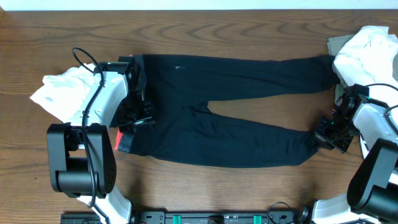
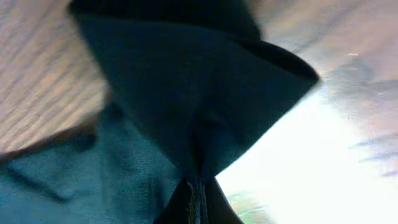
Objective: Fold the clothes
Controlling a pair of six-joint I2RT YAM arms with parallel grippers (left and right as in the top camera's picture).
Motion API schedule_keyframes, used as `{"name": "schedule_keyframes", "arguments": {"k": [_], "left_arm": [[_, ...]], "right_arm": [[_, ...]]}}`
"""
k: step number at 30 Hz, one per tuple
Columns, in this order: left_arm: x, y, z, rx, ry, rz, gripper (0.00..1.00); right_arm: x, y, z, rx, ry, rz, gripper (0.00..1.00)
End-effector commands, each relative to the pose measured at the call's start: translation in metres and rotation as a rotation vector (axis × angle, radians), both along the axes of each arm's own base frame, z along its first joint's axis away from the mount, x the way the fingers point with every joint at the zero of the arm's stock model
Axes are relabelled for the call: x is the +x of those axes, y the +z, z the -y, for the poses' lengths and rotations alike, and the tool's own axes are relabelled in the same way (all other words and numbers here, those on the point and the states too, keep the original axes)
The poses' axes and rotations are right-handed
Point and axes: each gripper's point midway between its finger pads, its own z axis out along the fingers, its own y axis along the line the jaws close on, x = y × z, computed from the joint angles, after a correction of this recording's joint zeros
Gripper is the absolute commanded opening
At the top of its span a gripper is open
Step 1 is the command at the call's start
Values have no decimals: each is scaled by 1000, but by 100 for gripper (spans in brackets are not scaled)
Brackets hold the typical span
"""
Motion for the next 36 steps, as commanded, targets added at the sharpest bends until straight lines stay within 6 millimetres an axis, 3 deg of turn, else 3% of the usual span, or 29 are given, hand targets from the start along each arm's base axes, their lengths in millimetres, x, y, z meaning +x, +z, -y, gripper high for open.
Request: {"name": "schedule_keyframes", "arguments": {"k": [1,6,13,18,23,27,30,36], "left_arm": [[-8,1,-3,14,50,-42,65],[-22,4,-30,199,124,-98,67],[-38,4,-31,224,170,-161,73],[-47,-14,-36,232,205,-174,72],[-41,-45,-43,252,281,-74,66],[-45,-56,-48,286,378,15,66],[-45,-56,-49,278,396,92,66],[-40,-38,-60,319,415,206,66]], "right_arm": [[-4,2,8,-22,-23,-2,1],[-6,2,10,-20,-19,-3,1],[-6,2,10,-19,-9,-3,1],[-6,2,10,-19,0,-2,1],[-5,2,11,-20,6,3,1],[-5,2,11,-20,6,3,1],[-4,1,11,-21,6,7,1],[-4,1,11,-21,6,6,1]]}}
